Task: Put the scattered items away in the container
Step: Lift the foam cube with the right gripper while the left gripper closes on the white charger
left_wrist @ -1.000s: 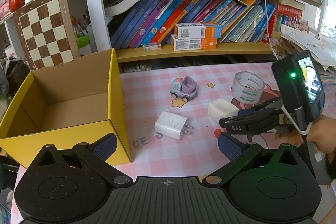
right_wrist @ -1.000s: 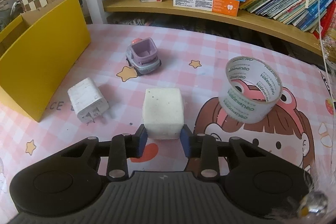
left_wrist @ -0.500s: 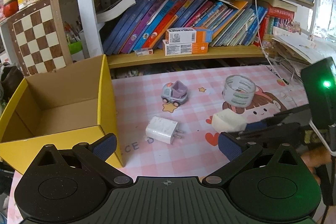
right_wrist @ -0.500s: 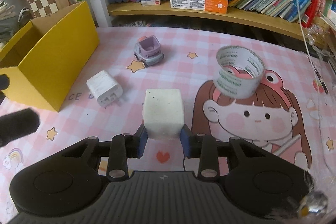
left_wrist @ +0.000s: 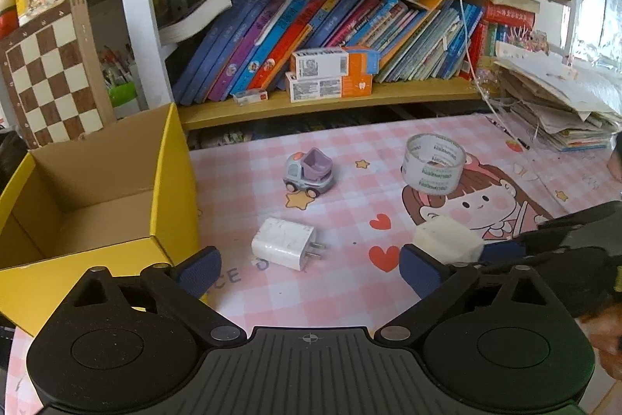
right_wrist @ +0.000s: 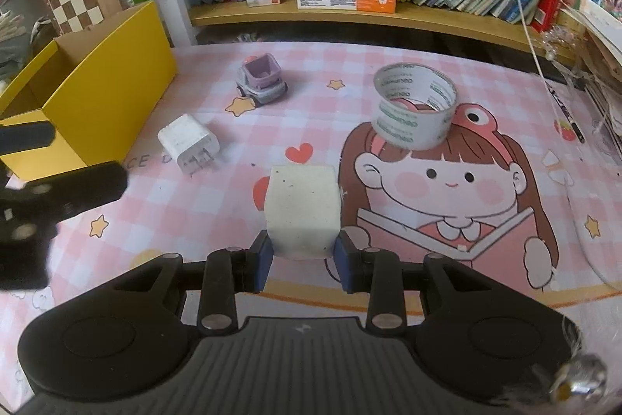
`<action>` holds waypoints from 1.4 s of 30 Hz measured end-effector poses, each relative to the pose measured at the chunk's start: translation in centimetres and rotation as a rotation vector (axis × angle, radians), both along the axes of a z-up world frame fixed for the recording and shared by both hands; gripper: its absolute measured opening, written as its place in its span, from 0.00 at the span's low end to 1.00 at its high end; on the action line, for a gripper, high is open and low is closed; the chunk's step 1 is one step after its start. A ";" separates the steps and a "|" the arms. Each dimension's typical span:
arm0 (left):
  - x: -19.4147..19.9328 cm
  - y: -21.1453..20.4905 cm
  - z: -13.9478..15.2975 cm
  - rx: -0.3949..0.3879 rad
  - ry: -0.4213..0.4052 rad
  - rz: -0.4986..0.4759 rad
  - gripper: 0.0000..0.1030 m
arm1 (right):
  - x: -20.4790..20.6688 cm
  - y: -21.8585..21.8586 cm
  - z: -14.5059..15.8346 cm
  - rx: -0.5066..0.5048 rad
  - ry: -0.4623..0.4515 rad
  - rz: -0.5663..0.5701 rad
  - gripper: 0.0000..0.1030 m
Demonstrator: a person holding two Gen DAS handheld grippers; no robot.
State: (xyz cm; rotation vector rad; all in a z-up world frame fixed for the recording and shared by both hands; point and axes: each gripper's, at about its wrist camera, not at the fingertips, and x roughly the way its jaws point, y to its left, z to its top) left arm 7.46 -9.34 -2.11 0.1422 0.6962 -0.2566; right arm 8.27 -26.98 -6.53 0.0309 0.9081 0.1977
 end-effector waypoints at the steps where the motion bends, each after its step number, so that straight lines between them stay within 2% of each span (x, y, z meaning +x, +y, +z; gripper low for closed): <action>1: 0.2 -0.1 -0.2 0.003 0.002 0.000 0.96 | -0.1 -0.2 0.0 0.003 0.001 -0.004 0.31; 15: 3.0 -0.8 -2.3 0.035 0.026 0.020 0.96 | -1.3 -1.2 0.0 0.040 0.011 -0.023 0.31; 32: 7.1 -1.6 -5.7 0.035 0.060 0.042 0.95 | -1.3 -0.4 0.0 0.060 0.017 0.021 0.32; 39: 9.3 -1.9 -7.1 0.054 0.113 0.098 0.95 | -1.3 -0.6 -0.1 0.058 0.023 0.024 0.32; 42: 9.9 -1.8 -7.7 0.069 0.144 0.112 0.89 | -1.4 -0.7 -0.1 0.054 0.025 0.021 0.32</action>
